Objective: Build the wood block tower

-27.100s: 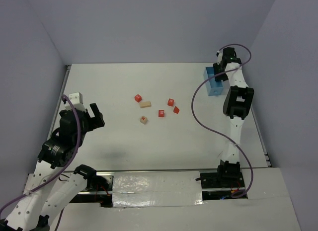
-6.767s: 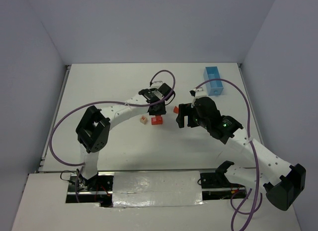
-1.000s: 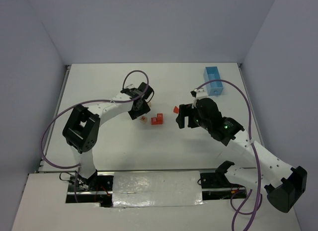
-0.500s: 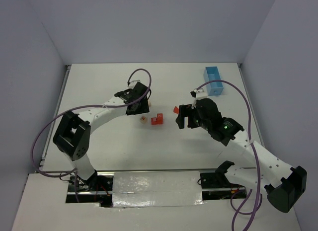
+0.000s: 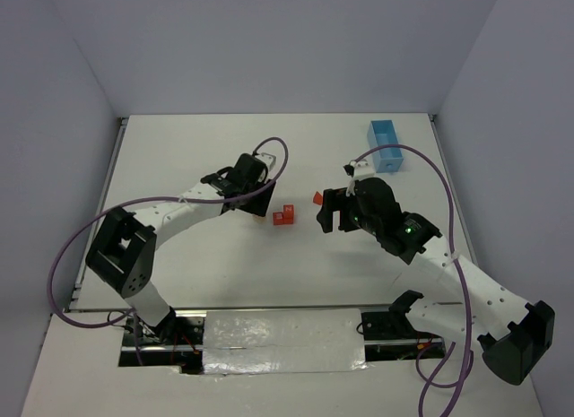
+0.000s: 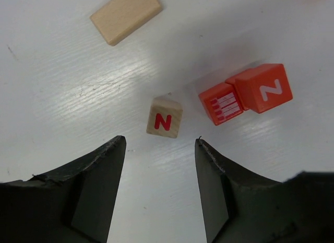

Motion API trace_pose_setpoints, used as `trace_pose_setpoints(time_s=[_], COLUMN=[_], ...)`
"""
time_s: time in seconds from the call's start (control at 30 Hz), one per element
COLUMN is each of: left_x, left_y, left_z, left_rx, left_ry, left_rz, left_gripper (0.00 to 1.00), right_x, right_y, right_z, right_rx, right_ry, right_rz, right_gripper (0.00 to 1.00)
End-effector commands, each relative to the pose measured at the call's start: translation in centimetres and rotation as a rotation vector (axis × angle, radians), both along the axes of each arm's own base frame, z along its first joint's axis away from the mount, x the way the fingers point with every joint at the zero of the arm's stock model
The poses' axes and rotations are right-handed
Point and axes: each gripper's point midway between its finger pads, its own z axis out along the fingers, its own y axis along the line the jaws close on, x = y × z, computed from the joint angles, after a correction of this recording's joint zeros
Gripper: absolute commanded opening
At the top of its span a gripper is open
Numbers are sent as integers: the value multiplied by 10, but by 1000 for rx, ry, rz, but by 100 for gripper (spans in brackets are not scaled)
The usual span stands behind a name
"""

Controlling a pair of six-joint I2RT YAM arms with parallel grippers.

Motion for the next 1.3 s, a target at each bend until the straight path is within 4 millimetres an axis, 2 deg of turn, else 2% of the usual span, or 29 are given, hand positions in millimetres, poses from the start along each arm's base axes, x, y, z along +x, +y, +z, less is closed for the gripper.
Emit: trace_pose_setpoints(time_s=[0.0,0.1,0.17,0.2,0.23,0.27,0.3,0.33,0.4,0.47,0.5,0.63,0.77,0.9,1.17,1.27], left_x=[8,11,12,18,22,13,17,16,-1,-8,-17,-19,-14,-9,12,12], left_y=[-18,-15,-2,-1,9,16,19,26,36,34,37,20,9,8,4,5], left_z=[9,8,-1,4,4,-8,-1,-5,-5,-4,-4,5,1,-10,-20,-27], left_rx=[-50,-41,7,12,45,61,56,39,35,-37,-26,-108,-160,-171,-204,-207], left_ry=[-39,-38,-1,-3,-6,68,71,80,139,169,192,187,203,201,139,149], left_rz=[-94,-54,56,104,188,295,371,546,711,912,958,1090,1136,1188,1140,1144], left_gripper=[68,69,69,69,69,69,70,70,69,68,67,65,61,59,58,58], right_x=[3,3,3,4,4,5,5,5,5,6,6,5,5,6,4,4], right_y=[4,4,3,3,4,3,3,3,2,3,3,3,3,3,5,5], right_z=[10,10,9,9,9,8,8,7,7,6,6,4,3,4,5,6], right_rx=[31,33,29,28,28,26,26,23,21,20,19,17,16,19,28,29], right_ry=[-41,-42,-41,-41,-40,-41,-41,-38,-36,-34,-35,-29,-30,-31,-34,-37], right_rz=[10,9,9,8,8,5,3,2,-1,-1,-2,0,0,1,12,13], right_gripper=[91,91,91,91,91,91,91,91,91,91,91,91,91,91,91,91])
